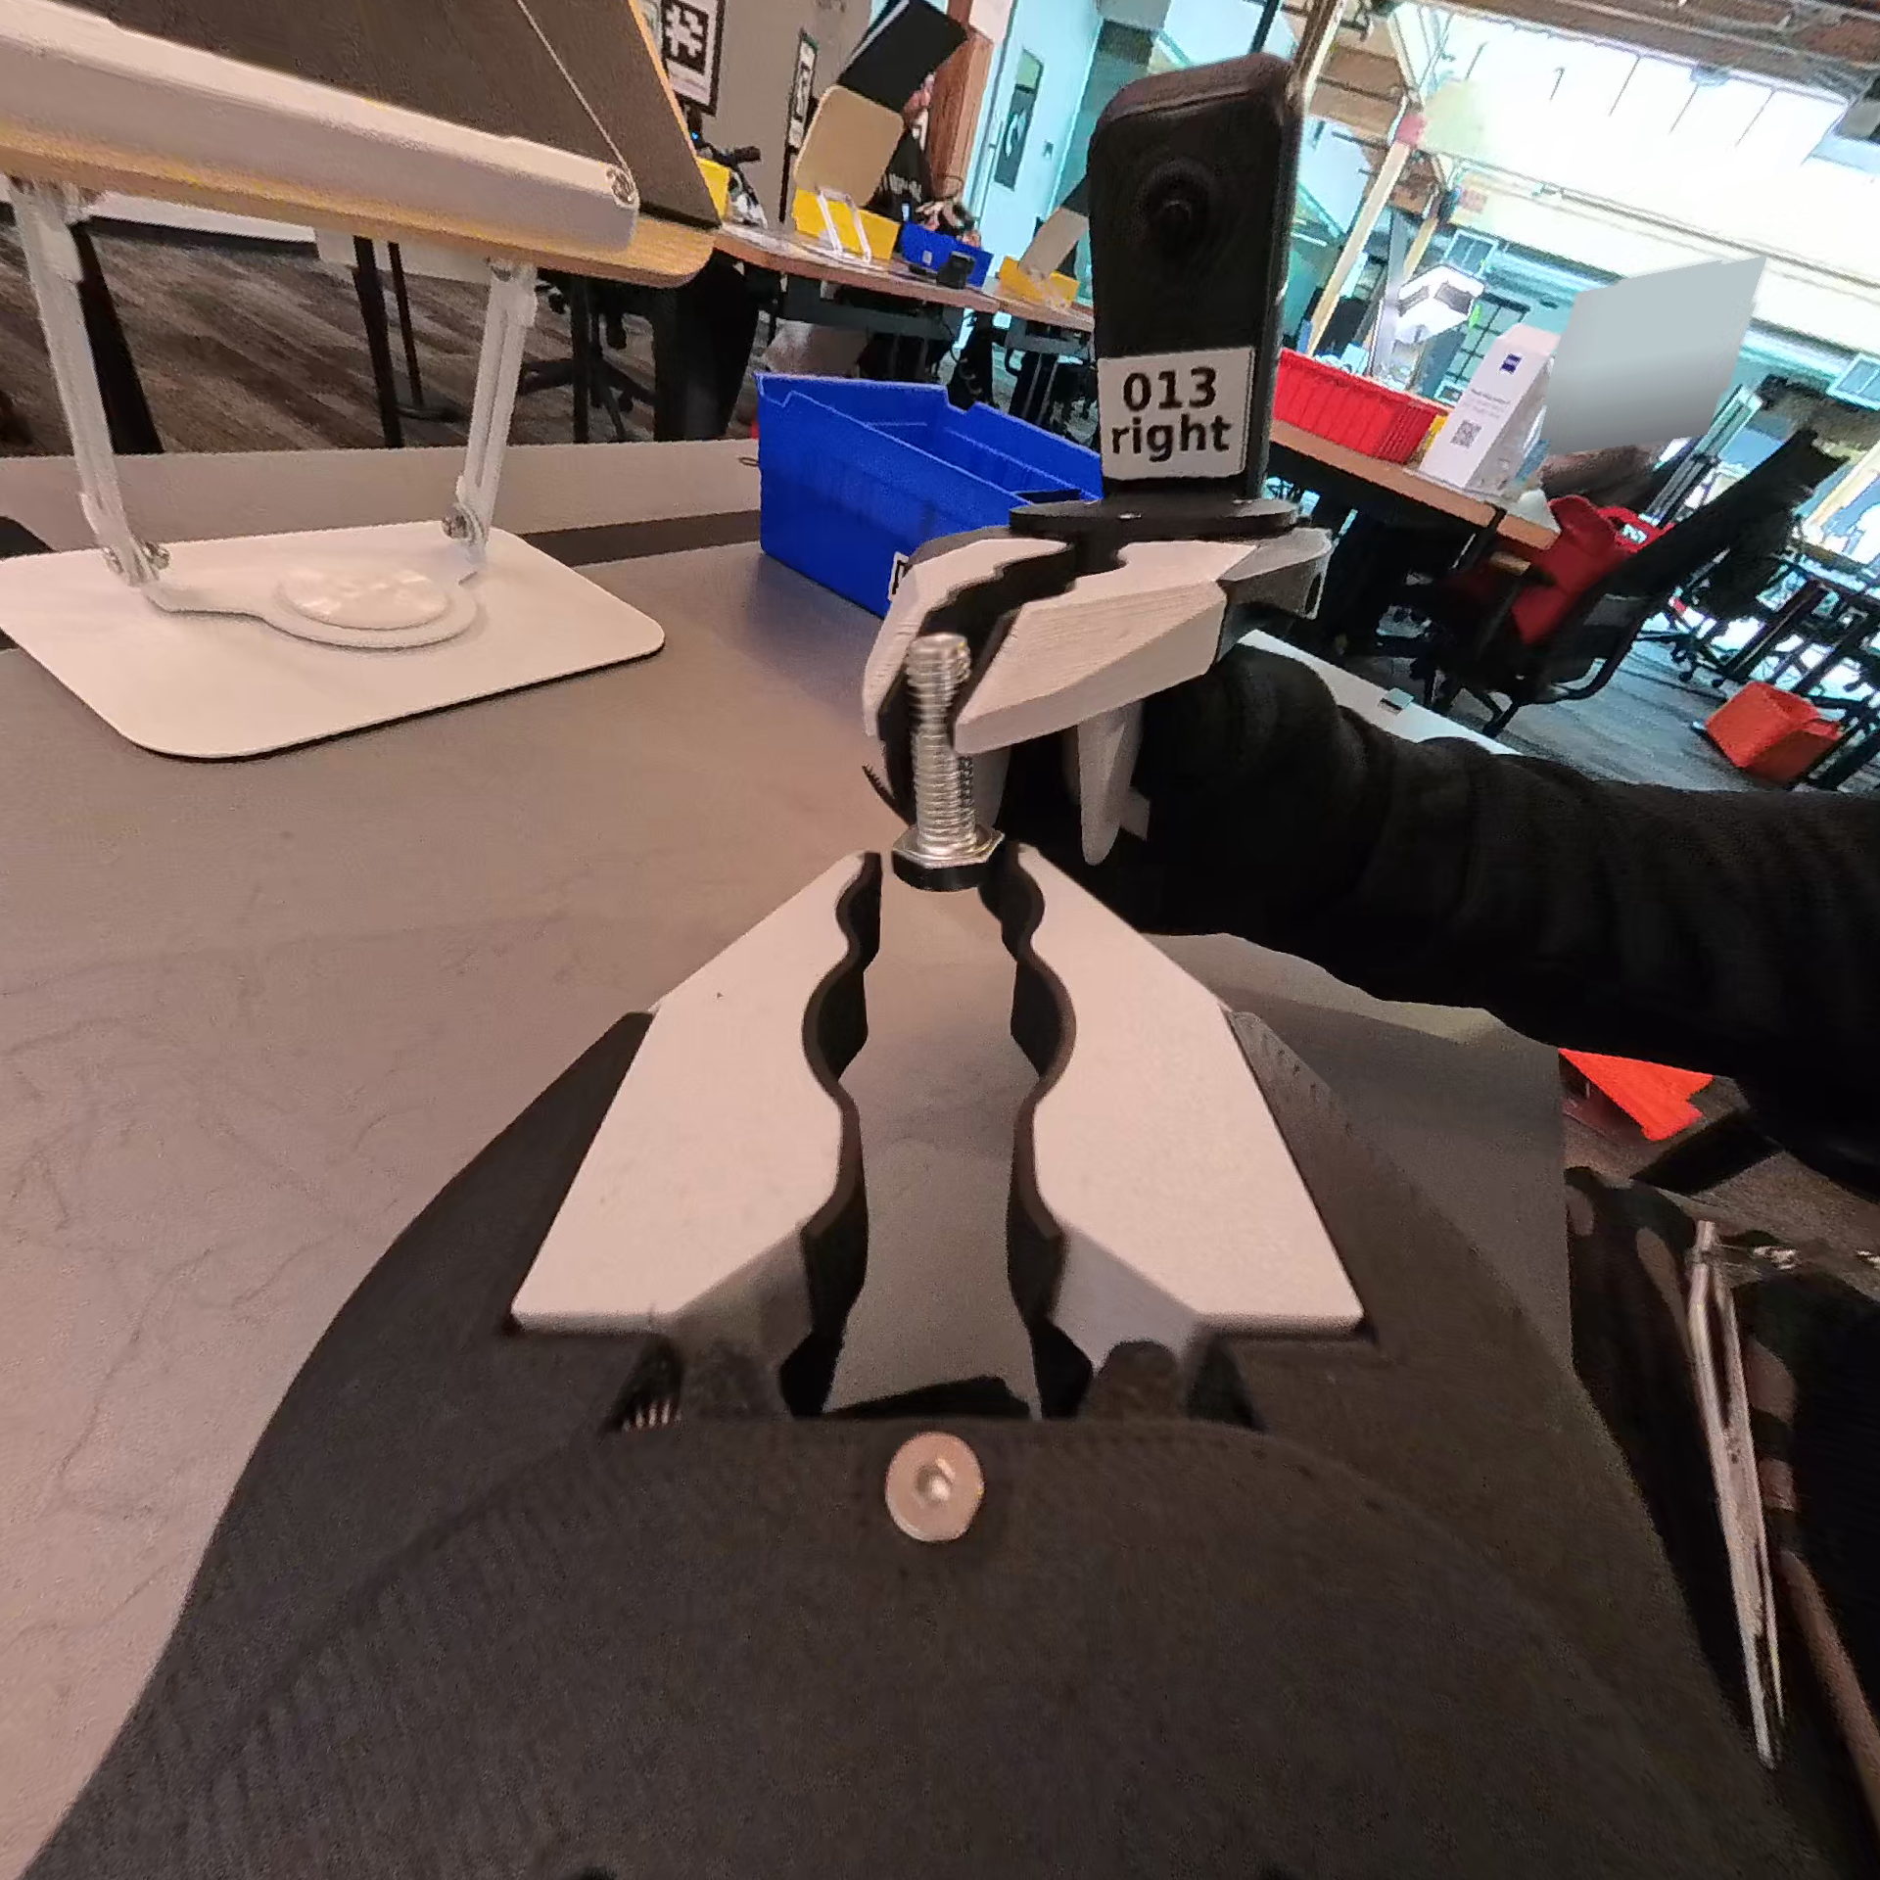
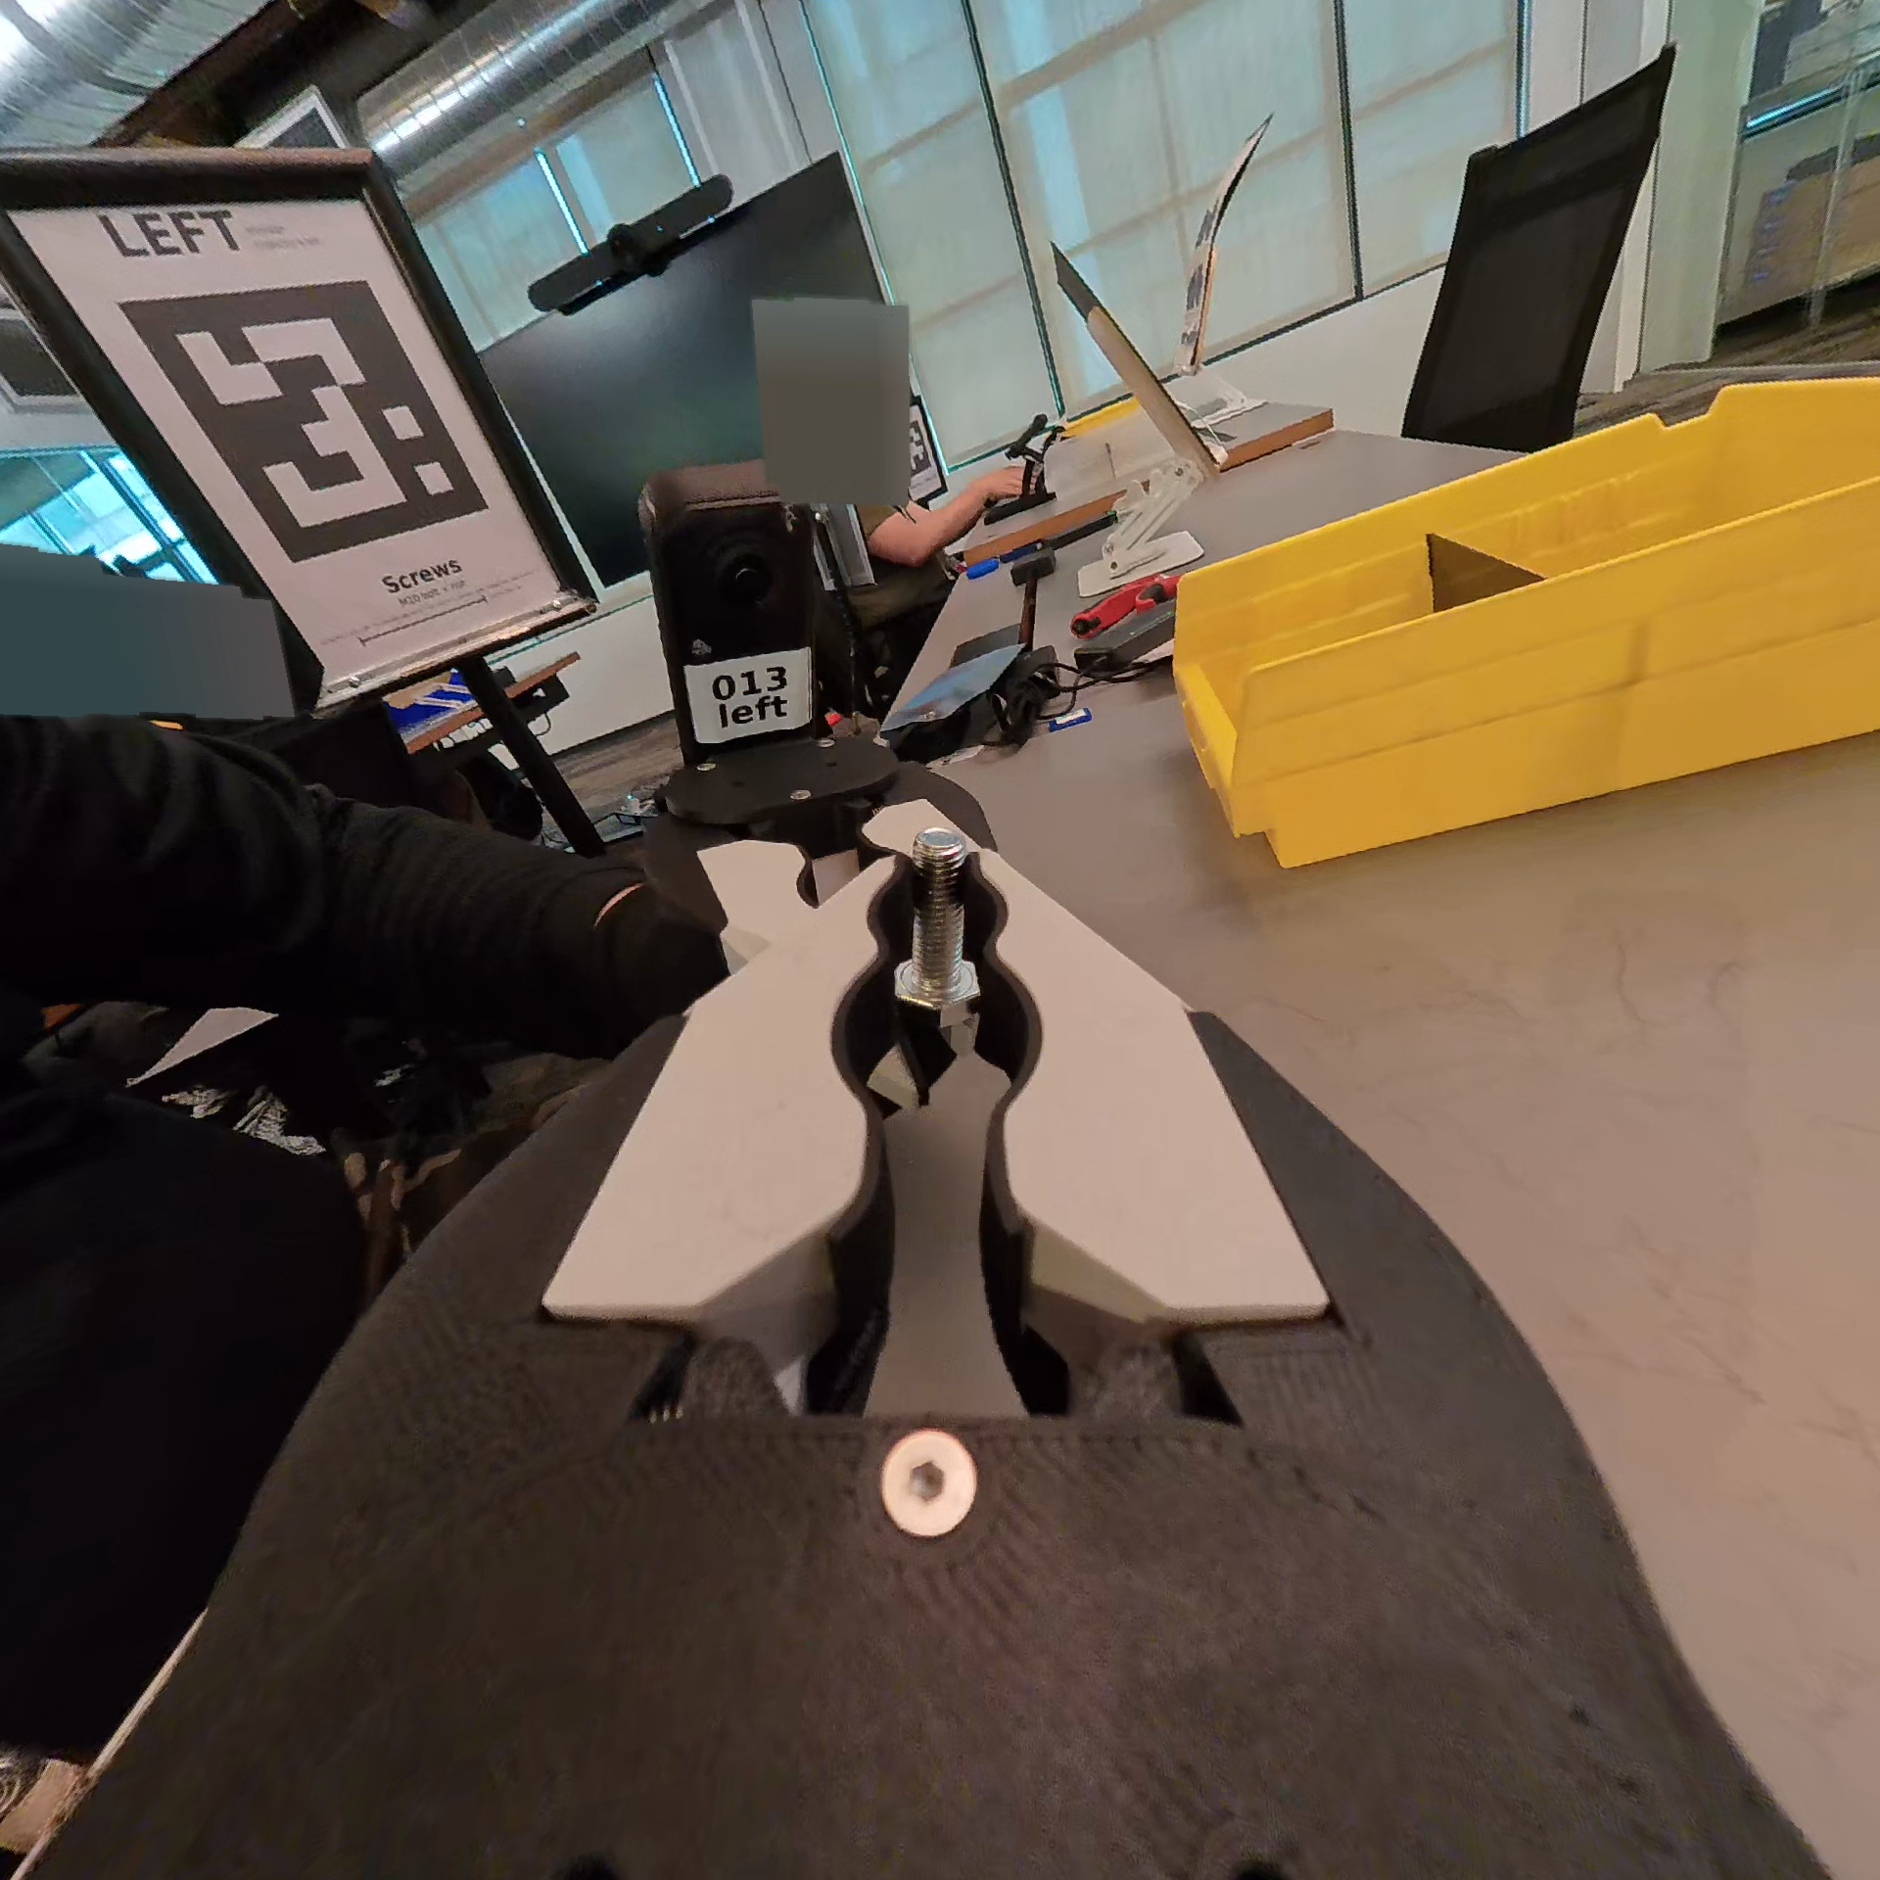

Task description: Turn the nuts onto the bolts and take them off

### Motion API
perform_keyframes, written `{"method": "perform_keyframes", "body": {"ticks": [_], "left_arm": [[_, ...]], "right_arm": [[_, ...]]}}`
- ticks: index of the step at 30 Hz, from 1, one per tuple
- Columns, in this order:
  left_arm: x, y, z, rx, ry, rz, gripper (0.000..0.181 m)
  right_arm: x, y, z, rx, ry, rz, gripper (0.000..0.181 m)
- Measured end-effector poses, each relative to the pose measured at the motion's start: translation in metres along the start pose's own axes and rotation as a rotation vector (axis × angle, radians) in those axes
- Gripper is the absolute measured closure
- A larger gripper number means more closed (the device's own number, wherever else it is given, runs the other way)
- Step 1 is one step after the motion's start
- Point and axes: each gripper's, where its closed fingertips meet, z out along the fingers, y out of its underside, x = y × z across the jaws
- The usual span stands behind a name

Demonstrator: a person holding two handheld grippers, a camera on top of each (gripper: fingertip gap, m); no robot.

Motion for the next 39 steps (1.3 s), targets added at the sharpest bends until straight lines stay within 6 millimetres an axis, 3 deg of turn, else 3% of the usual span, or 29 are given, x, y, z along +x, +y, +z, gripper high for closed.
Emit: {"method": "perform_keyframes", "body": {"ticks": [14,35,39], "left_arm": [[0.019,-0.010,-0.008,0.038,0.172,-0.058,0.164],[0.022,-0.013,-0.007,0.059,0.189,-0.087,0.159],[0.024,-0.011,-0.007,0.055,0.199,-0.080,0.165]], "right_arm": [[-0.016,-0.002,-0.003,0.005,-0.109,0.012,0.174],[-0.019,-0.009,-0.006,0.041,-0.132,0.021,0.174],[-0.019,-0.007,-0.005,0.037,-0.134,0.024,0.174]]}}
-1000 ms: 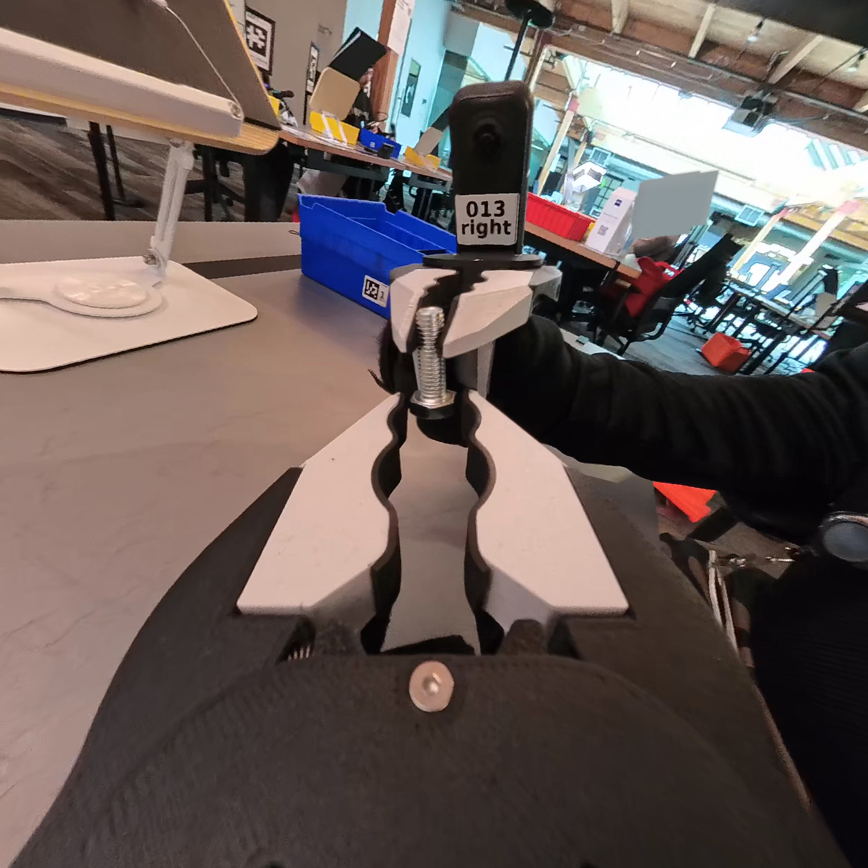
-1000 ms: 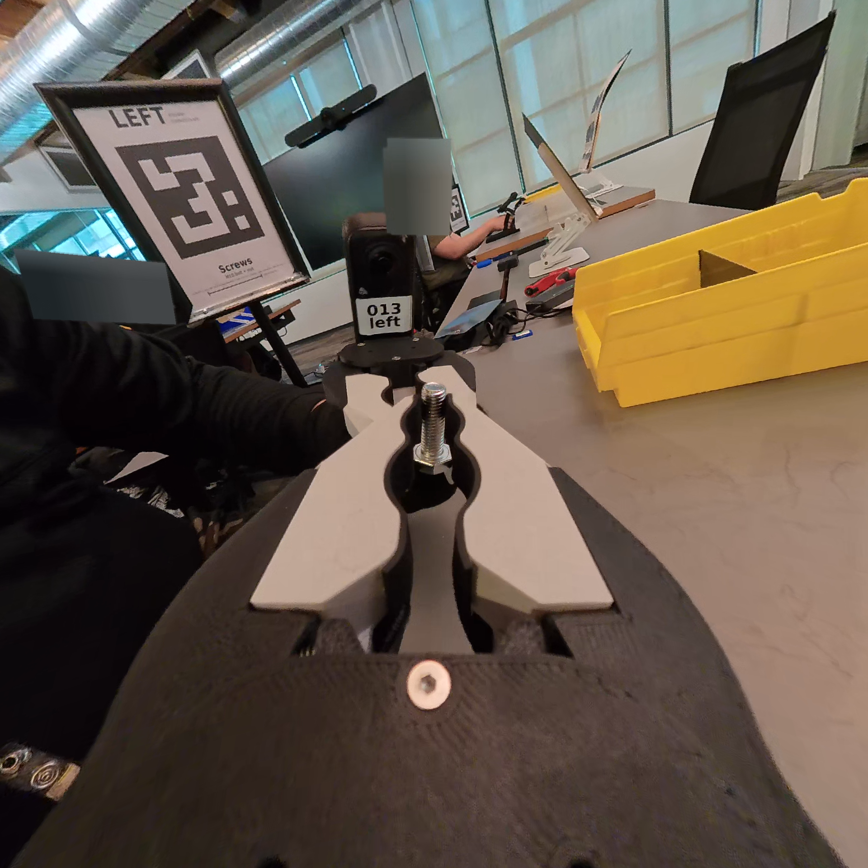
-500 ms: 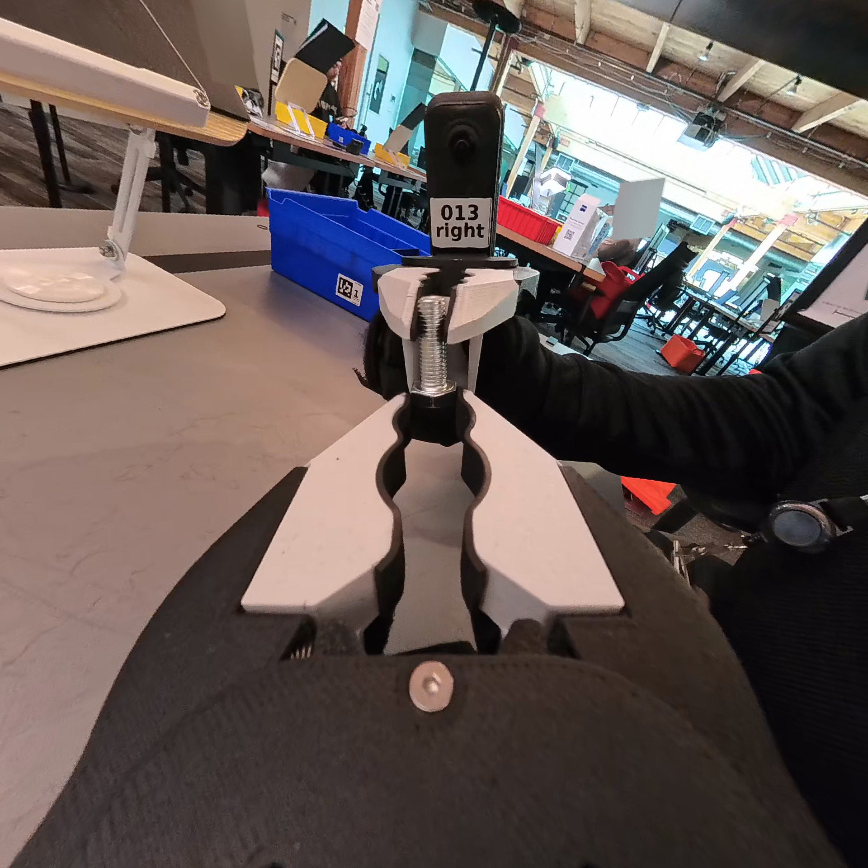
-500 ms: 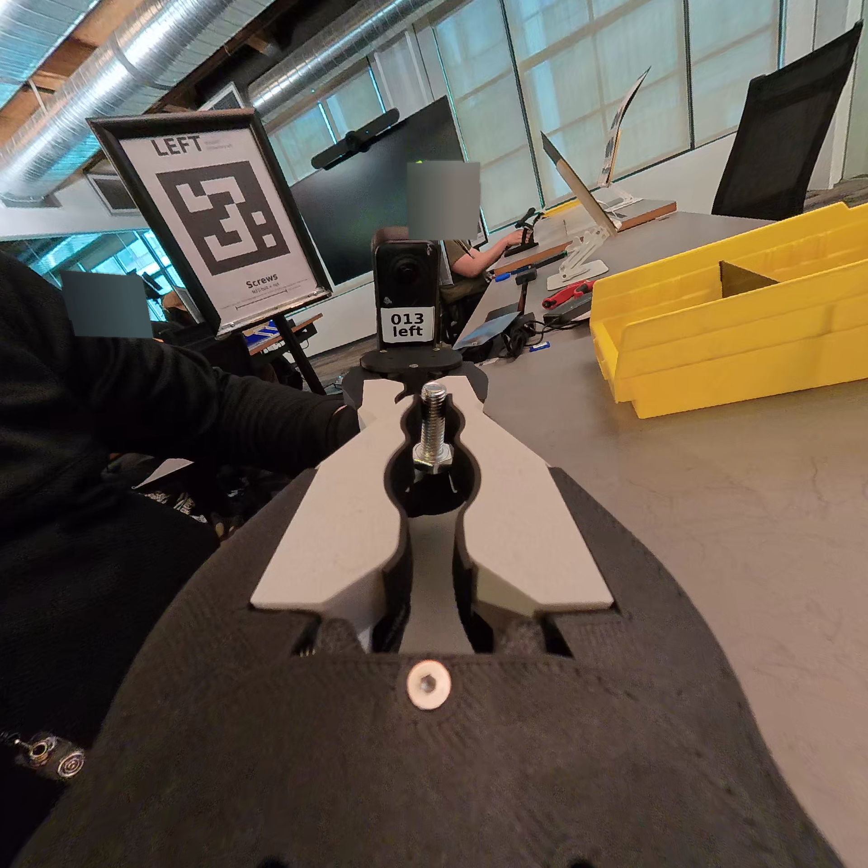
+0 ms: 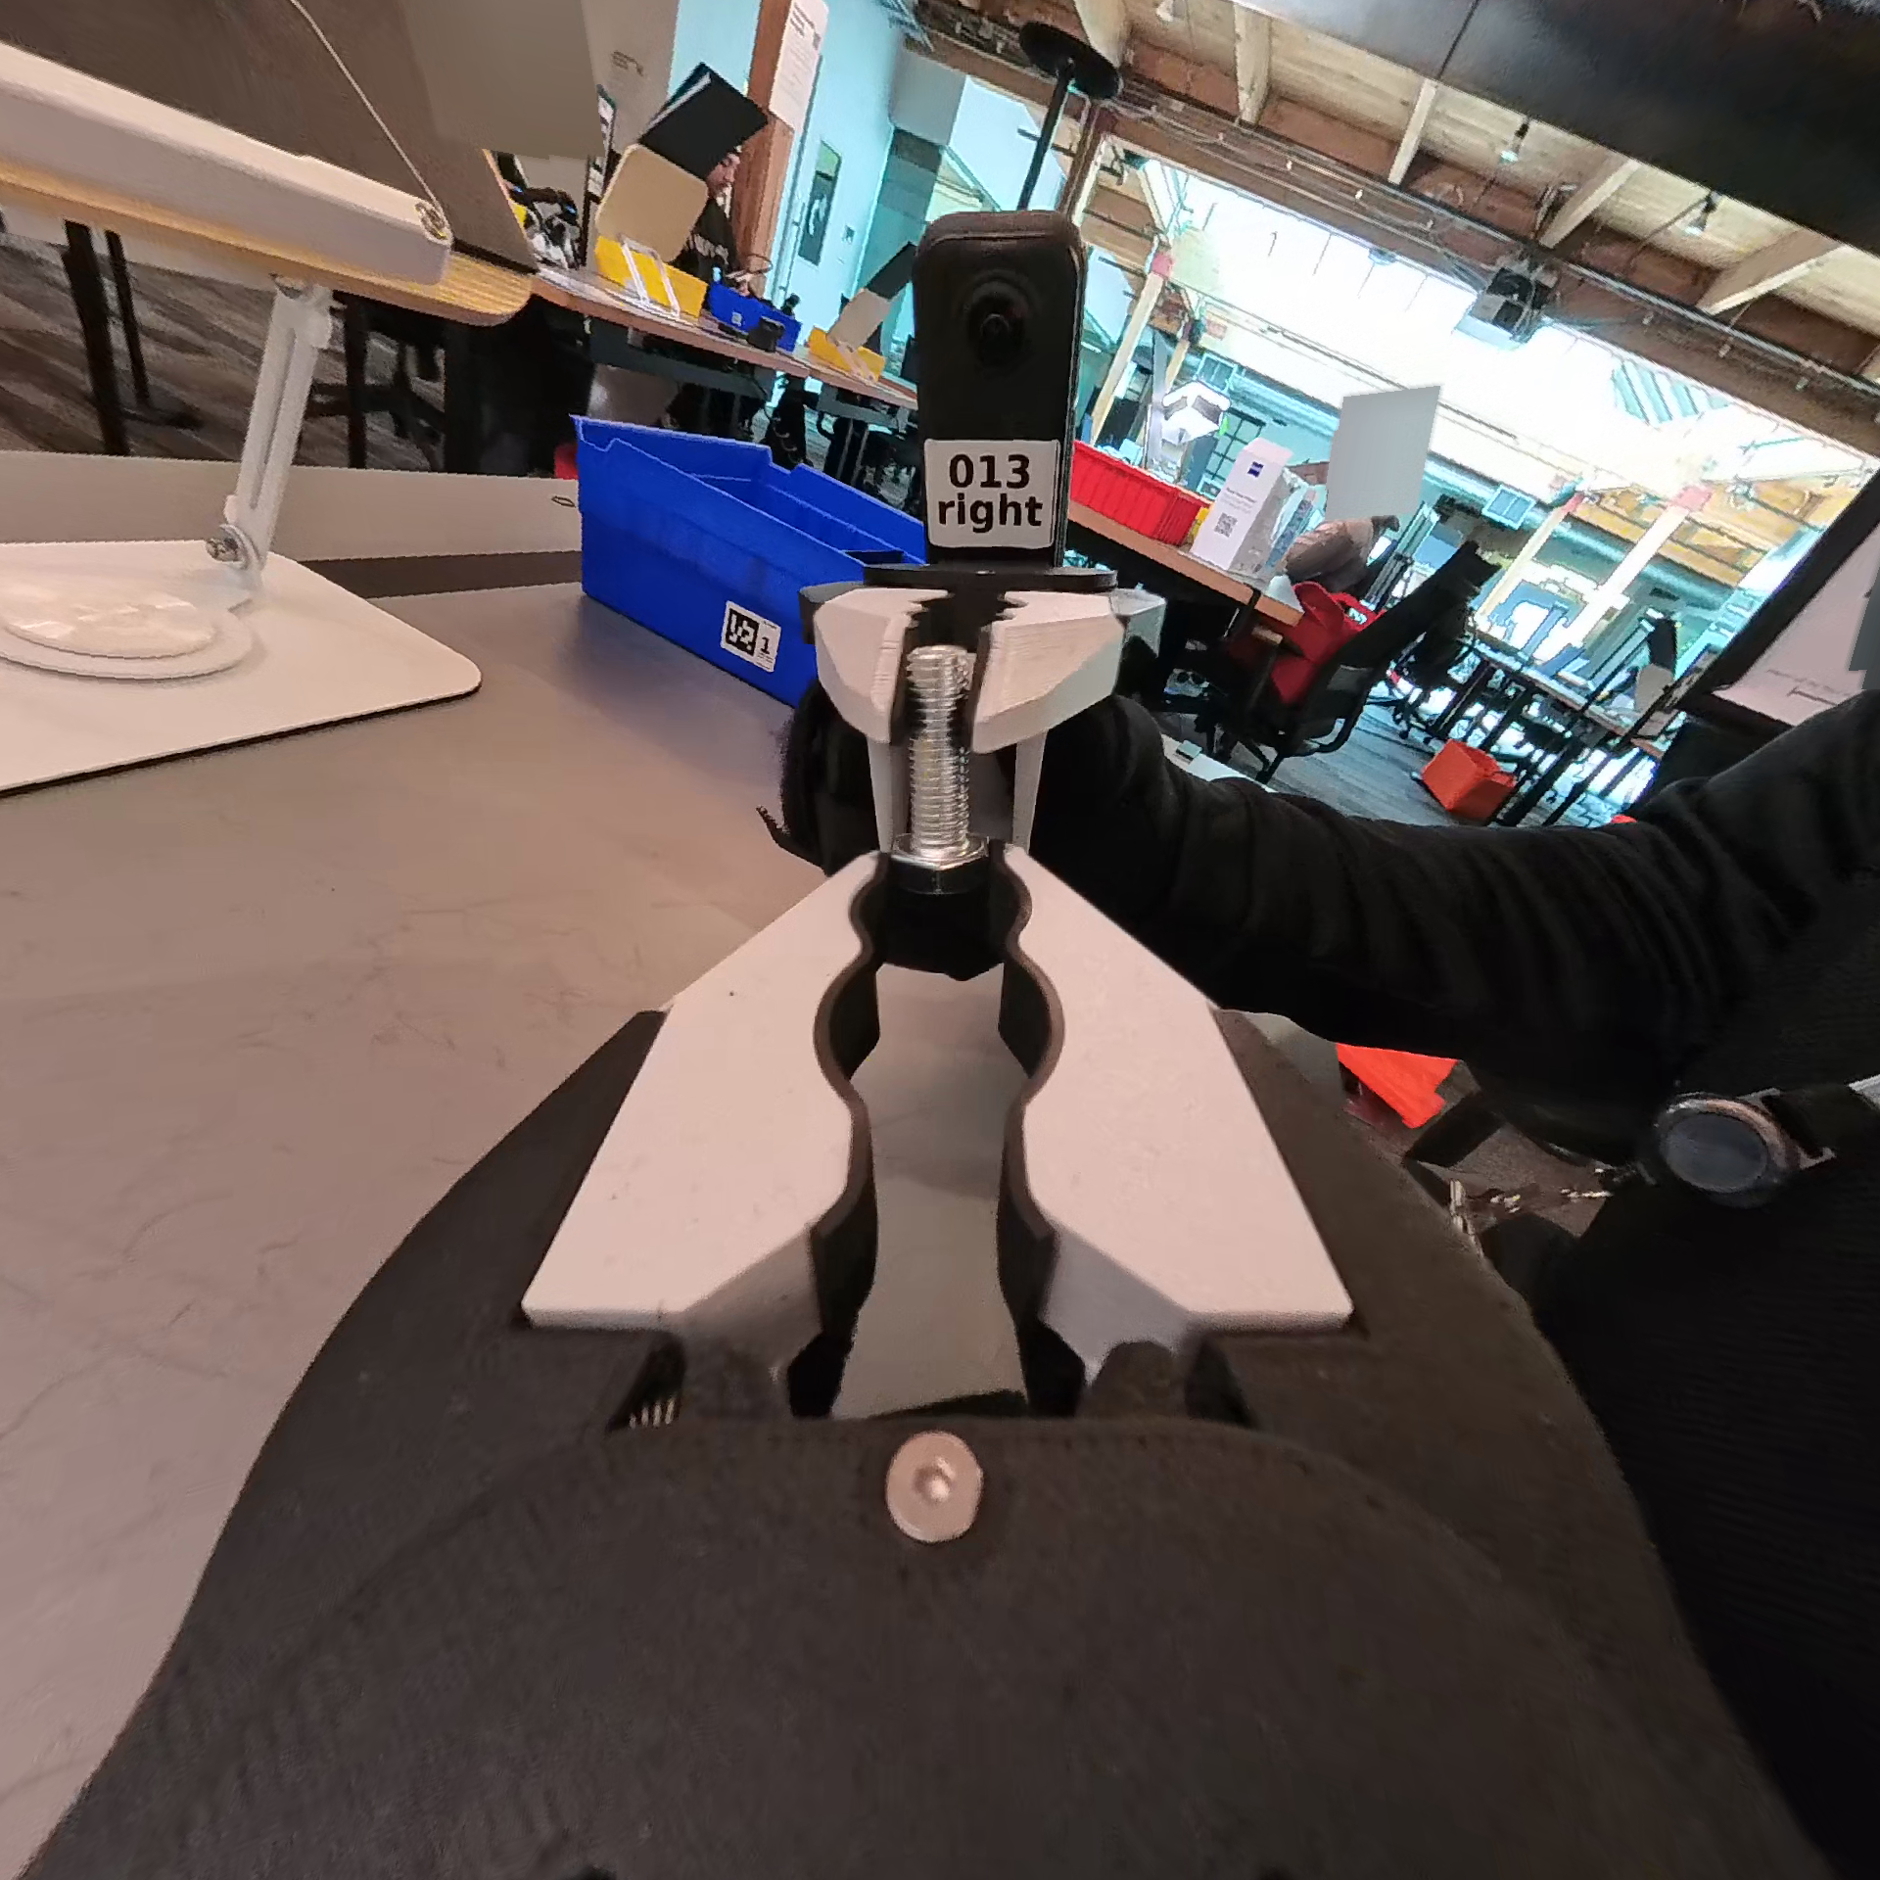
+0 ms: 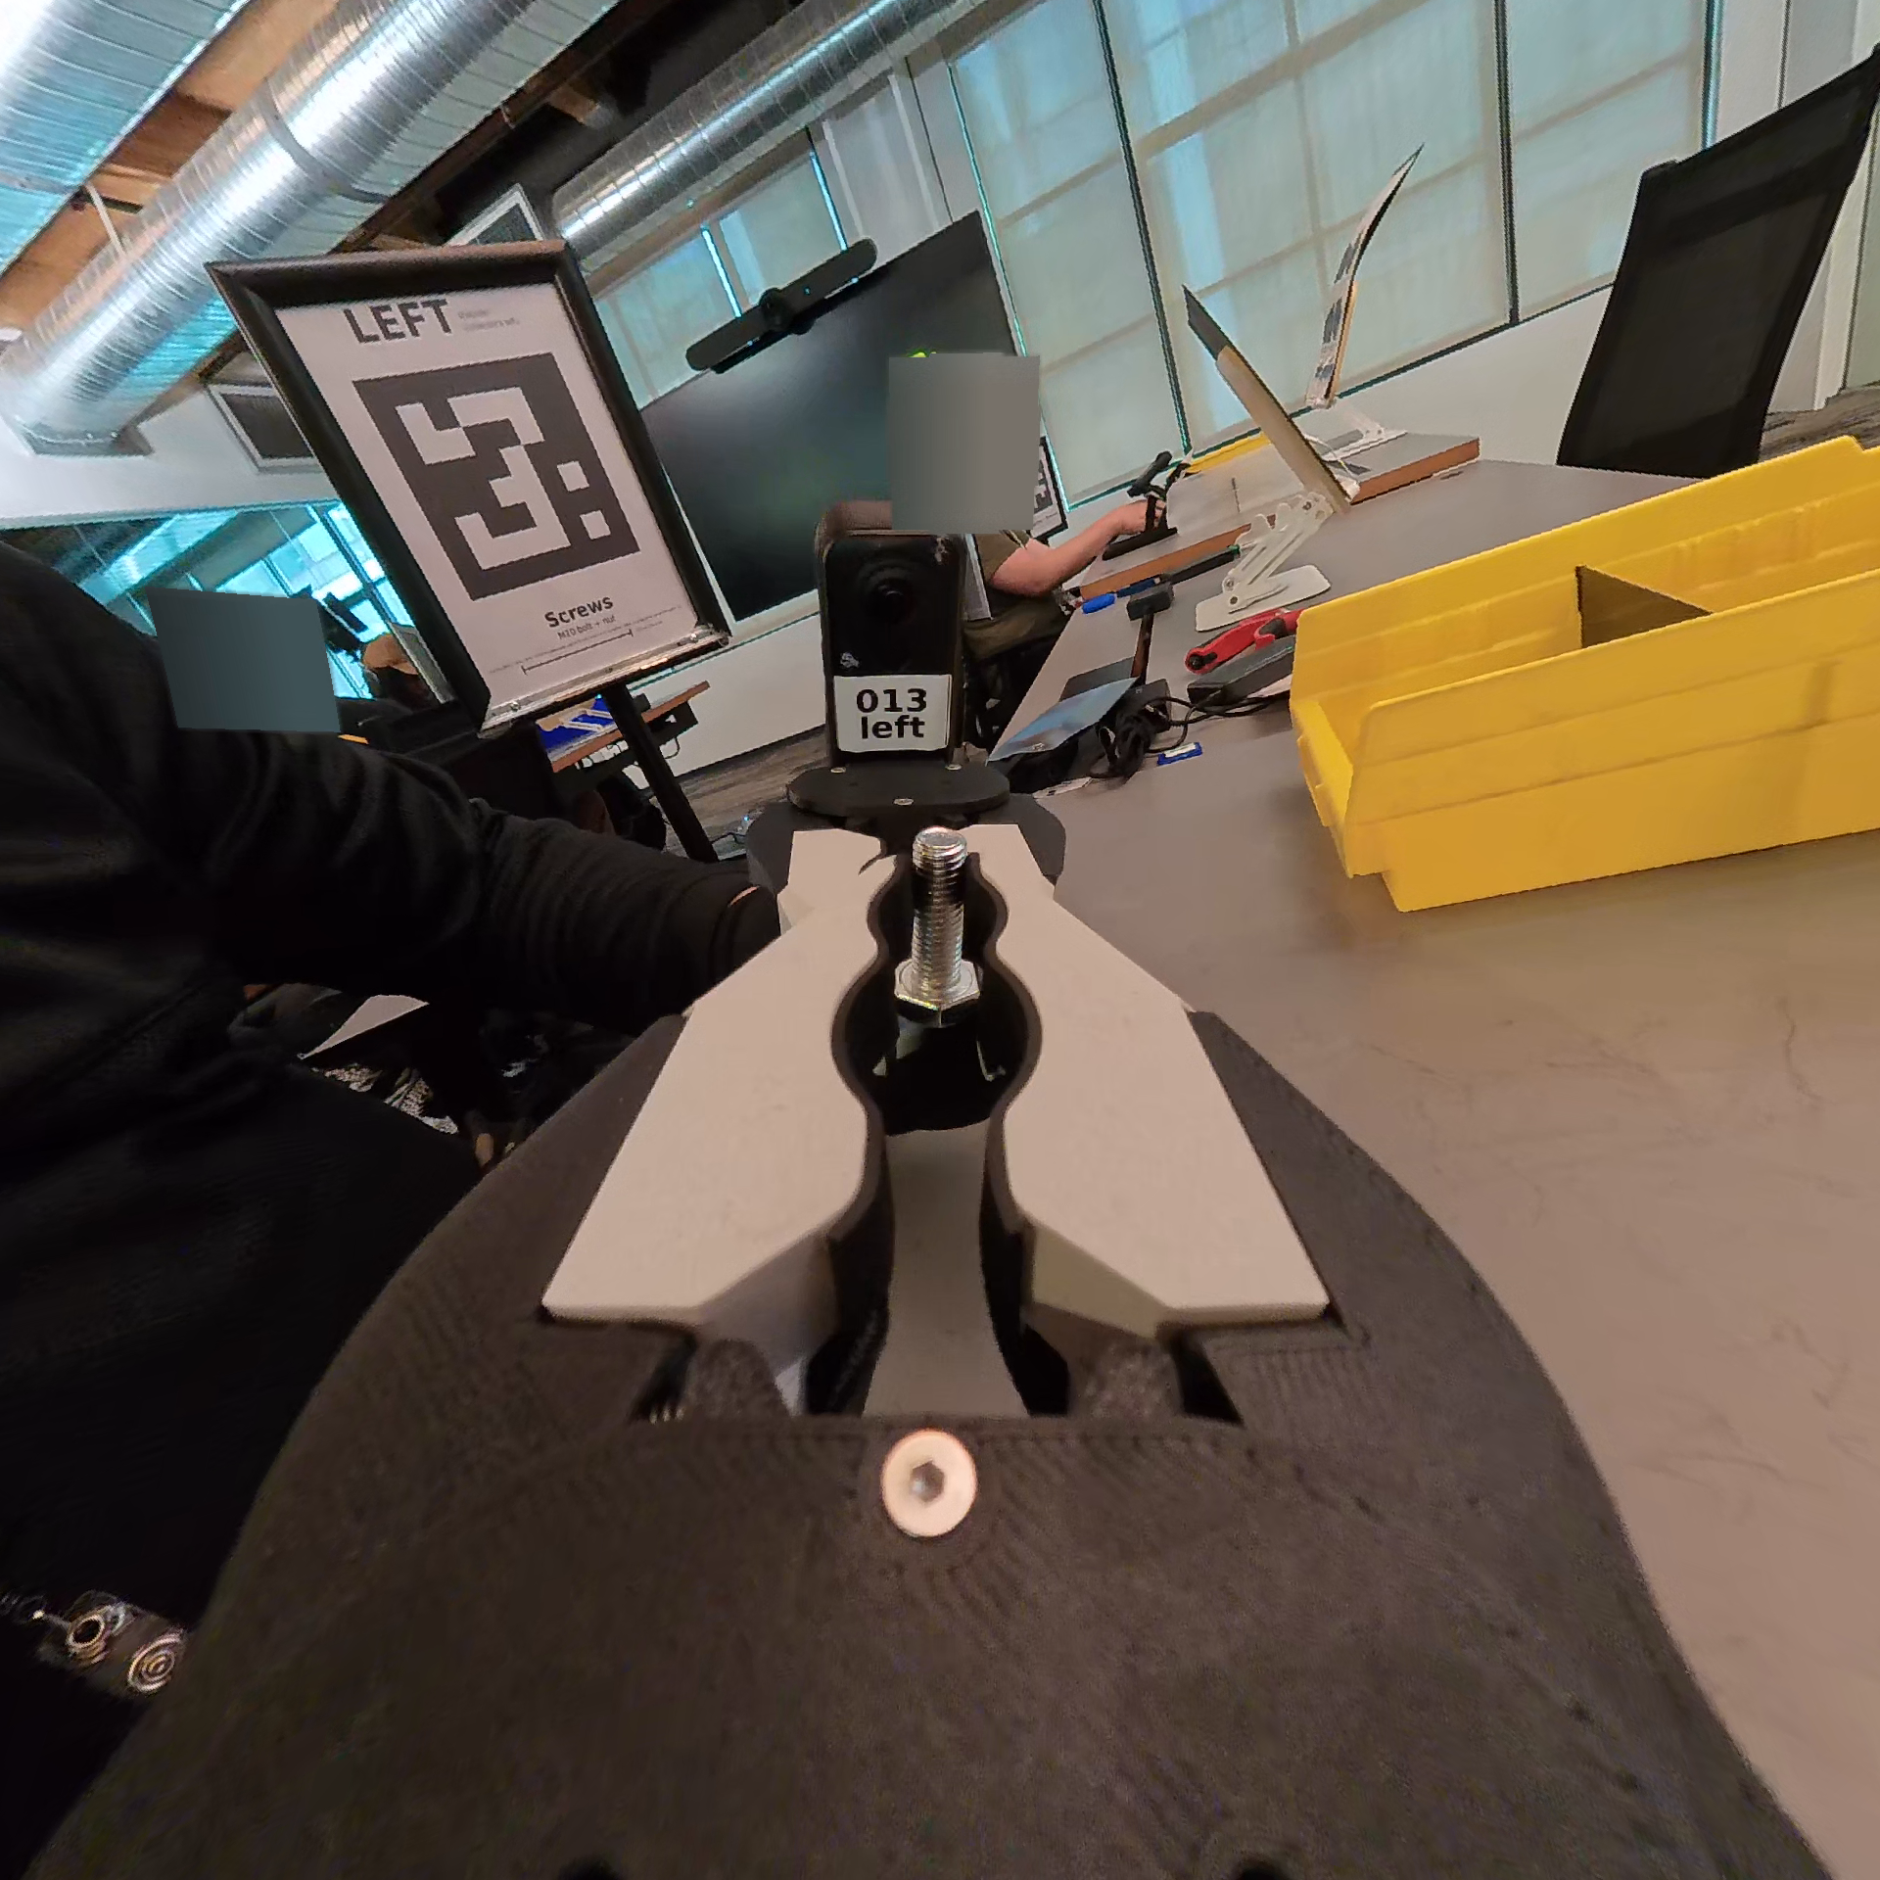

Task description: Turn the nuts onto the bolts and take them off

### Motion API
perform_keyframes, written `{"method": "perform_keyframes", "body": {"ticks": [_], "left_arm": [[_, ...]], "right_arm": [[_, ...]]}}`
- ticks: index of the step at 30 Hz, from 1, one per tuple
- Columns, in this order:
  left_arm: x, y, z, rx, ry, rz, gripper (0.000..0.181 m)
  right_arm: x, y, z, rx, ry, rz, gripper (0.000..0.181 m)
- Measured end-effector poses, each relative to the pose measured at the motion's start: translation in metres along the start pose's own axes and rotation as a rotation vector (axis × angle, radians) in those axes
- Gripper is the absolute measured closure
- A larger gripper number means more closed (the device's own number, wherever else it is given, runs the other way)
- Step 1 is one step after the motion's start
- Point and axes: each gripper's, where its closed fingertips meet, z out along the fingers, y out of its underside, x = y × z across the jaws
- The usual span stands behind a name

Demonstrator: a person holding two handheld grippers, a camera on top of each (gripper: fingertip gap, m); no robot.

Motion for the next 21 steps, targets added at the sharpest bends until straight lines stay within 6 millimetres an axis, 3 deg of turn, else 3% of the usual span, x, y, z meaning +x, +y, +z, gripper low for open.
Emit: {"method": "perform_keyframes", "body": {"ticks": [21], "left_arm": [[0.0030,-0.0017,-0.0005,0.001,0.008,0.012,0.165]], "right_arm": [[-0.0022,0.0003,0.0016,-0.015,-0.007,-0.003,0.174]]}}
